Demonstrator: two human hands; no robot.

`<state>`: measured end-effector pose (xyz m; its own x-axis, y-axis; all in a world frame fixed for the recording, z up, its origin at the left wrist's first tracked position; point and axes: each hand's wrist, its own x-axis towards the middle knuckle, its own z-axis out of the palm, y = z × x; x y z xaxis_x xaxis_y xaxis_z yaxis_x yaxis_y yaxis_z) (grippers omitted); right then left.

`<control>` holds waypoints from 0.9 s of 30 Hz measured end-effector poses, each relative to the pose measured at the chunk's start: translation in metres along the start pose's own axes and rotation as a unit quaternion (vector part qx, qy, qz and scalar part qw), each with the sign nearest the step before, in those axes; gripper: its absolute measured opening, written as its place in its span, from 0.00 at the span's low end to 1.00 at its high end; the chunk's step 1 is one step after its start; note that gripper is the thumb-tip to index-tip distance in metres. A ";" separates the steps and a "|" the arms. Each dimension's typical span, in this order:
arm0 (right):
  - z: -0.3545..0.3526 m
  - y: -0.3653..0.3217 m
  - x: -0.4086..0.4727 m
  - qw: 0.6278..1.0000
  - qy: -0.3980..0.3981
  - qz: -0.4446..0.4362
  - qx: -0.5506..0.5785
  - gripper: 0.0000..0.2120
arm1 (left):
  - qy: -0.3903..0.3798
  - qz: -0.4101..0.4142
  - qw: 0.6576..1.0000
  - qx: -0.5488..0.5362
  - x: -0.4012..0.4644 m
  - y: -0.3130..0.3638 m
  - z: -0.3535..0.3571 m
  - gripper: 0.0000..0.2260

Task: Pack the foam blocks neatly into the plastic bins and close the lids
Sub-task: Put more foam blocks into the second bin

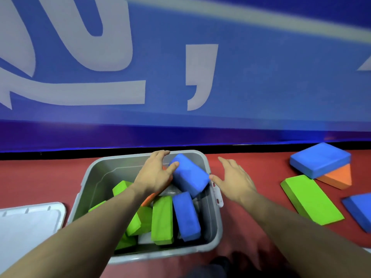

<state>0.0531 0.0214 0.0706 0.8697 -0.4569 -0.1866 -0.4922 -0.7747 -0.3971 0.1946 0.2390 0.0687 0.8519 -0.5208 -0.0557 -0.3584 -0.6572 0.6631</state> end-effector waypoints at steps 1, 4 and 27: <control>-0.005 0.009 -0.003 1.000 0.005 0.006 -0.003 0.35 | -0.005 0.010 1.000 -0.012 0.000 0.014 0.008 0.27; -0.023 0.042 -0.012 0.999 0.016 0.034 -0.008 0.36 | -0.034 0.042 0.998 -0.039 0.001 0.060 0.042 0.28; 0.002 0.487 0.093 0.851 0.130 0.454 0.230 0.50 | -0.304 -0.037 0.943 -0.133 0.165 0.197 0.515 0.37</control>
<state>-0.1050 -0.3971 -0.1423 0.0721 -0.9034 -0.4227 -0.8384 0.1747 -0.5163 0.0674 -0.2569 -0.1939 0.4662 -0.7477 -0.4728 -0.1285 -0.5860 0.8000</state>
